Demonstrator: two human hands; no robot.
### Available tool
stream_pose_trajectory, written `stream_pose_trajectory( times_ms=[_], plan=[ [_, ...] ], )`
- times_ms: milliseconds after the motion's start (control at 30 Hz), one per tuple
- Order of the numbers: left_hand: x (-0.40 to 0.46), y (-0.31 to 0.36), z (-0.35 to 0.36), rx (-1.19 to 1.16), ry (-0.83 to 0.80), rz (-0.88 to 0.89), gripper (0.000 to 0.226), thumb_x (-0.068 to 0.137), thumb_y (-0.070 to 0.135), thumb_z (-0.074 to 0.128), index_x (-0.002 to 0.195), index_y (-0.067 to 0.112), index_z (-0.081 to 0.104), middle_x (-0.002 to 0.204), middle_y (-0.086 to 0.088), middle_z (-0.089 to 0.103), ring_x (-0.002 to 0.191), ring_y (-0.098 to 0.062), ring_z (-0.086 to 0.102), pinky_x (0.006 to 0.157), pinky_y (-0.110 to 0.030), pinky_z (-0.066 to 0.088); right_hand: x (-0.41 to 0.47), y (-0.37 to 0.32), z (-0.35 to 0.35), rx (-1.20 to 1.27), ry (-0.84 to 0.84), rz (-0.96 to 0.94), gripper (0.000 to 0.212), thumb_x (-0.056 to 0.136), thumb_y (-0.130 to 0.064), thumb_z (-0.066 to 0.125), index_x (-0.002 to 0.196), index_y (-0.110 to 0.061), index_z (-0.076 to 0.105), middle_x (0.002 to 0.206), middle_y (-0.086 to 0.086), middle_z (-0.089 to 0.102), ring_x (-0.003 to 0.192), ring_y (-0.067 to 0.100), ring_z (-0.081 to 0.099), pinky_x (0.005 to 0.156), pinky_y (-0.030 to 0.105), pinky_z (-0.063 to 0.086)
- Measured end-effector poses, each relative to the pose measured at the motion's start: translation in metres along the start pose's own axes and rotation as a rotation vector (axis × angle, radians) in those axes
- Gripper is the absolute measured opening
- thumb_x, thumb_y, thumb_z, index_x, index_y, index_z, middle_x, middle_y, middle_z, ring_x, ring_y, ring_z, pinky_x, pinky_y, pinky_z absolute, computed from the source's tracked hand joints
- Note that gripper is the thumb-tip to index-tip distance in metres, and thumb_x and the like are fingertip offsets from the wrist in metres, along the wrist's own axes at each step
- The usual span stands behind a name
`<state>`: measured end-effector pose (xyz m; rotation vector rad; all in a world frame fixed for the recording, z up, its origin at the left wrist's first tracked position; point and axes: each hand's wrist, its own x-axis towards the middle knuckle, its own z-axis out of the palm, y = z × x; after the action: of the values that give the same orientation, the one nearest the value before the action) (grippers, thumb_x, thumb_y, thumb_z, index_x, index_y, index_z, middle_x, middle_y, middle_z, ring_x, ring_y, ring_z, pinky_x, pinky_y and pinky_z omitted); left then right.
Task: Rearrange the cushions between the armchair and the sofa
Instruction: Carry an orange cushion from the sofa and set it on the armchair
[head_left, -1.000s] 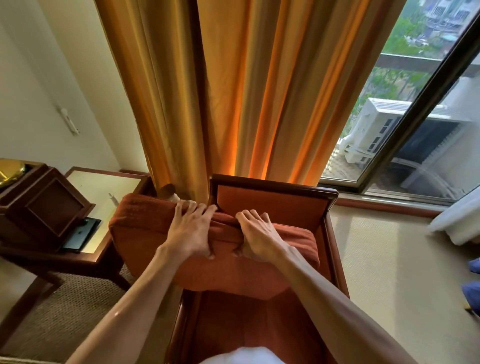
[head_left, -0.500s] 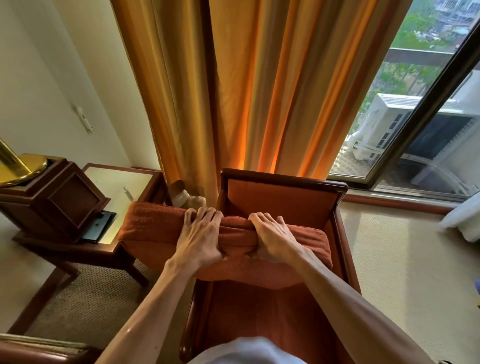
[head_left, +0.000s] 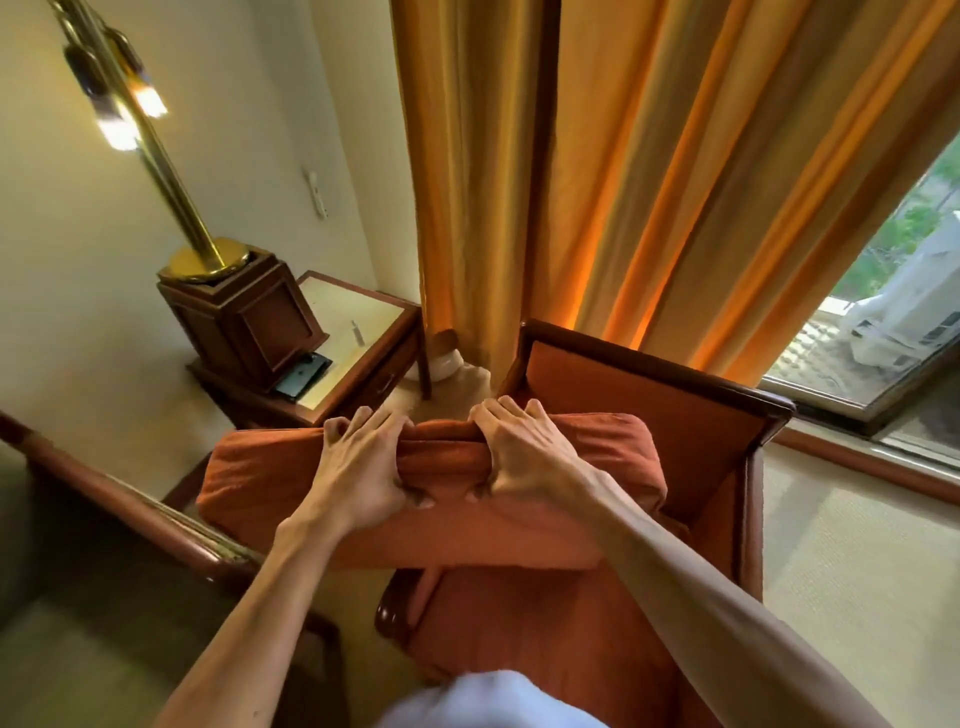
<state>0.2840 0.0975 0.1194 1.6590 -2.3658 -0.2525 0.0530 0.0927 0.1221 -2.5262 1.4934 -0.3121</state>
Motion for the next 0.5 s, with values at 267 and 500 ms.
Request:
stream_pose_trajectory(
  times_ms=[267,500],
  plan=[
    [-0.033,-0.005,0.011,0.033,-0.051,-0.244,0.112,0.046,0.076,0.079,0.14,0.033,0.039,0.133,0.005,0.051,0.129,-0.025,0.041,0.116,-0.048,0.017,0.016,-0.015,0.017,-0.045,-0.156,-0.077,0.099,0.06,-0.059,0.083,0.137,-0.013,0.041,0.129,0.006,0.049,0.123,0.027,0.041,0.109,0.054,0.03],
    [-0.061,-0.009,0.016,0.069,-0.001,-0.314,0.108,0.041,0.08,0.076,0.129,0.026,0.045,0.125,0.002,0.044,0.124,-0.023,0.037,0.113,-0.047,0.026,0.013,-0.046,0.02,-0.145,-0.207,-0.073,0.111,0.056,-0.061,0.086,0.141,-0.012,0.034,0.142,0.015,0.037,0.134,0.034,0.032,0.116,0.055,0.023]
  ],
)
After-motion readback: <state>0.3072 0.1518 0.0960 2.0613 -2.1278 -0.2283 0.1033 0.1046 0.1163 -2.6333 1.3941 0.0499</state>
